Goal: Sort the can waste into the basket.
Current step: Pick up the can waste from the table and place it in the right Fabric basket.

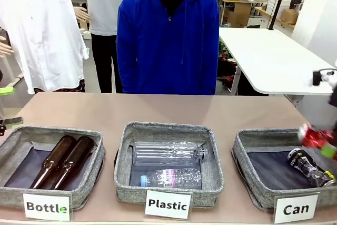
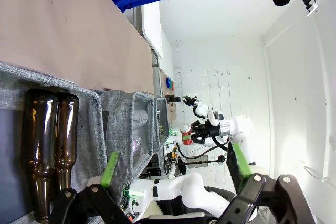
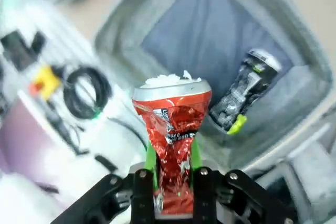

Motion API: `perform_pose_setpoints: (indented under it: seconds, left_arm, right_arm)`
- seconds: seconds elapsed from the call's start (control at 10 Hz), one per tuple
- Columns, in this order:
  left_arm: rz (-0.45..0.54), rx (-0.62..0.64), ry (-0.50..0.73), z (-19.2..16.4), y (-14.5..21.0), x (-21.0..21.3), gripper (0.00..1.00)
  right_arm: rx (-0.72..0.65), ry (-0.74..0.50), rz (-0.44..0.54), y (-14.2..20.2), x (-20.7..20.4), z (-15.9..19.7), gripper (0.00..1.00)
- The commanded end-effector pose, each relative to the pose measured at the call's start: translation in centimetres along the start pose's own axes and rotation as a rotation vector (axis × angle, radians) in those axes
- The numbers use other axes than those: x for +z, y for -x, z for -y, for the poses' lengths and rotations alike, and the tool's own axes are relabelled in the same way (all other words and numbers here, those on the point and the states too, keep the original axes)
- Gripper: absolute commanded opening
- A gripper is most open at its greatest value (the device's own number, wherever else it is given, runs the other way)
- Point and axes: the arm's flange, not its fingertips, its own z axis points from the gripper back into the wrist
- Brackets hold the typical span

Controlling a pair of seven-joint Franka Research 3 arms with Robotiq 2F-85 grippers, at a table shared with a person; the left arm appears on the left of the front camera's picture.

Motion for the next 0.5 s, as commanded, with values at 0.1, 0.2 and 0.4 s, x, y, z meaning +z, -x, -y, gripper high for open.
perform_pose_setpoints:
  seconds: [0.1, 0.2, 0.4]
  left_arm:
    - [-0.005, 0.007, 0.005, 0.4, 0.1, 0.1, 1.0]
    - [-0.005, 0.007, 0.005, 0.4, 0.1, 0.1, 1.0]
    - [-0.005, 0.007, 0.005, 0.4, 0.1, 0.1, 1.0]
  right_arm:
    - [0.708, 0.037, -0.117, 1.2, -0.2, 1.1, 0.0]
    - [0.679, 0.008, -0.116, 0.9, -0.2, 1.2, 0.0]
    - [0.686, 0.004, -0.1, 0.3, -0.2, 1.4, 0.0]
